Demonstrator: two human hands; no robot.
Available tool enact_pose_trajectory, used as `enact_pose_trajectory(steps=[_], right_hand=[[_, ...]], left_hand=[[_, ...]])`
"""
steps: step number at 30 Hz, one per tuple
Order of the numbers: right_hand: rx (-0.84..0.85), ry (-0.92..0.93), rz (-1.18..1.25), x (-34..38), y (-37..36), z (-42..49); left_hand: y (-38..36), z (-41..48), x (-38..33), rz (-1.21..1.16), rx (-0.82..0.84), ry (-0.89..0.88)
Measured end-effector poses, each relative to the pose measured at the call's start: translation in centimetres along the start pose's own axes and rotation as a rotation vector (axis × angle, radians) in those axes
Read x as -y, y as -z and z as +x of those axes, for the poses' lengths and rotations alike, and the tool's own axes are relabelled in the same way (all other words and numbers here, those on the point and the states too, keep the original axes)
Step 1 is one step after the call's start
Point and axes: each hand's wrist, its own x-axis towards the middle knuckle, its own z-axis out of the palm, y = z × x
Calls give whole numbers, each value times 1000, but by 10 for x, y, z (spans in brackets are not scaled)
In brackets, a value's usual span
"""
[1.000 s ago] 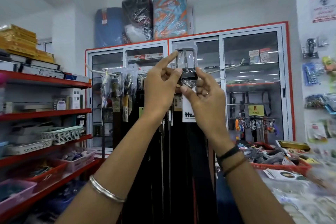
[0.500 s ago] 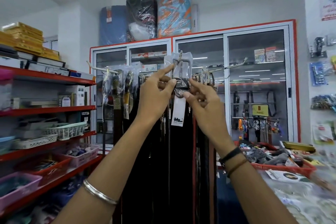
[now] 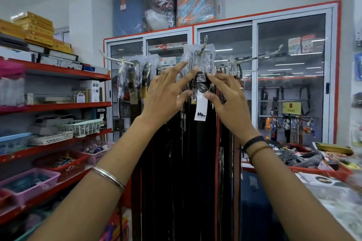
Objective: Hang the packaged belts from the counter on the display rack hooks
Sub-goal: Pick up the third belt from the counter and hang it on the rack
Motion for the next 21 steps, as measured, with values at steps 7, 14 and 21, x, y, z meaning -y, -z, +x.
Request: enact_pose_trajectory(steps=[7,14,21], right_hand=[[-155,-24,-40,21,-8,-17],[-141,135,-92,88,-53,-45],[145,224,-195,116,-138,-55]], left_hand=[[-2,-27,8,-87,0,13],[15,-92,63,-316,-254,135],[4,-102,150,-370,-163,224]])
